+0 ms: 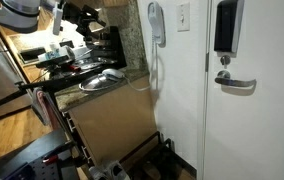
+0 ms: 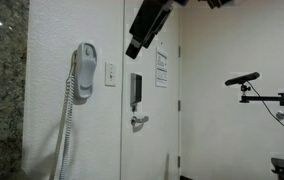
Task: Unhang the phone receiver, put it on the counter, and then press the button of the thing on the wall
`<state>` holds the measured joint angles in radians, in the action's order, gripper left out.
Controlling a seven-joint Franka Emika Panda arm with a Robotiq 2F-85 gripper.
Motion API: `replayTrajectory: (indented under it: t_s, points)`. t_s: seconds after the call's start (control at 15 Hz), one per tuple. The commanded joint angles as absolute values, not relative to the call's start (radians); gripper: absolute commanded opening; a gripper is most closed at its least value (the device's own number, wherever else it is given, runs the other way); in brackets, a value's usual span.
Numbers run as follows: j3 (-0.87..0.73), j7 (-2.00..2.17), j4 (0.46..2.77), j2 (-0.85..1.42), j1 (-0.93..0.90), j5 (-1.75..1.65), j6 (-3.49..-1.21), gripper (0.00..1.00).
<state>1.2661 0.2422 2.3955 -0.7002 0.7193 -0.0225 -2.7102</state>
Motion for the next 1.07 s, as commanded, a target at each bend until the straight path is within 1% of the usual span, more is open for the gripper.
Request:
replayTrajectory:
  t_s: [0.0, 0.07, 0.13, 0.27, 0.53, 1.0]
  points:
    - [1.189, 0.305, 2.478, -0.643, 0.665, -0.038, -2.945, 1.00]
    - [1.207, 0.293, 2.439, -0.660, 0.683, -0.066, -2.843, 1.00]
    - [1.199, 0.295, 2.455, -0.654, 0.681, -0.060, -2.893, 1.00]
    - [1.193, 0.302, 2.469, -0.644, 0.675, -0.056, -2.918, 1.00]
    - [1.206, 0.291, 2.448, -0.645, 0.682, -0.074, -2.879, 1.00]
    - [1.104, 0.283, 2.418, -0.567, 0.655, -0.055, -3.026, 1.00]
